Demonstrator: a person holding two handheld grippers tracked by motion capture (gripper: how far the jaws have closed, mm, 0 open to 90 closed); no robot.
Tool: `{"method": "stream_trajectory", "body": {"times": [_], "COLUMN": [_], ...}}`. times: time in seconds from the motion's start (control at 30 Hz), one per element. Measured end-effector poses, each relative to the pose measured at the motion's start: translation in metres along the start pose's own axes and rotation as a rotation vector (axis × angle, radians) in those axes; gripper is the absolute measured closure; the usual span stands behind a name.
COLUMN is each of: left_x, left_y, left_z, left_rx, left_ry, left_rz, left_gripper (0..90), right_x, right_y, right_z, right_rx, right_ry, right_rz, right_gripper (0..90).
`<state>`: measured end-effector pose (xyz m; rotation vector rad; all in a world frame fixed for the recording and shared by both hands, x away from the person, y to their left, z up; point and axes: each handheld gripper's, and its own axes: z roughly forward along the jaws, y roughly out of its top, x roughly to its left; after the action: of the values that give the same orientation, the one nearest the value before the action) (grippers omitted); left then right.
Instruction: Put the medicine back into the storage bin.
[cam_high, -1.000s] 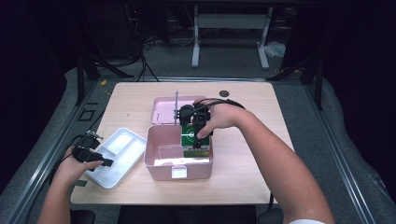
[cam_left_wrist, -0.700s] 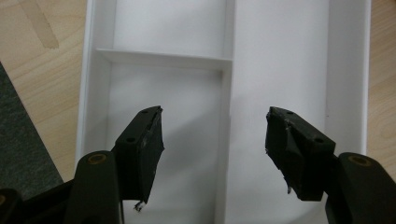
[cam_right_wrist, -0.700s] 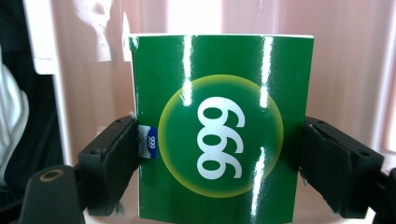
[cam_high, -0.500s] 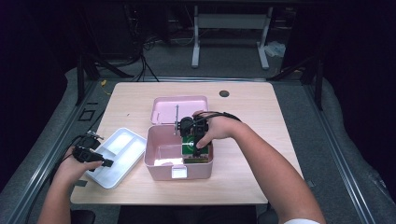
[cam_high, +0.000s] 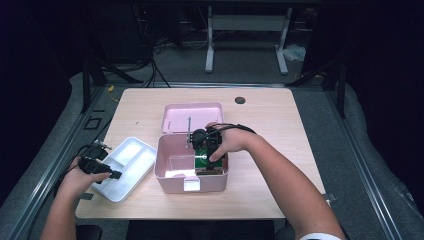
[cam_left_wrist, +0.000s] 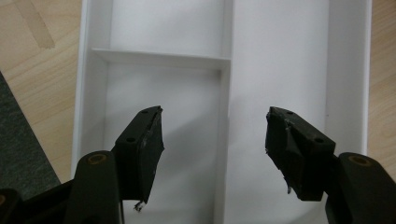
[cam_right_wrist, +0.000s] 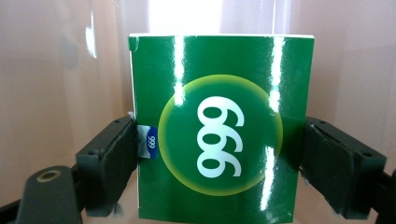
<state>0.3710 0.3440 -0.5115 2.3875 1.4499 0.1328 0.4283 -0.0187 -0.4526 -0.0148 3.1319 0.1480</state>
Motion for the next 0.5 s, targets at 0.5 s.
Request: {"method": "stream_trajectory", "body": {"times": [0.5], "left_x": [-0.002], "left_y": [0.001], "left_z": [0.000], "left_rx": [-0.003], "left_ry": [-0.002], "left_rz": [0.005], "left_gripper": [36.8], "right_x": [0.001], "right_y": [-0.002], "right_z": [-0.009], "right_rx": [-0.024], "right_ry": [-0.016], "right_rz": [0.010], "right_gripper": [17.5]}}
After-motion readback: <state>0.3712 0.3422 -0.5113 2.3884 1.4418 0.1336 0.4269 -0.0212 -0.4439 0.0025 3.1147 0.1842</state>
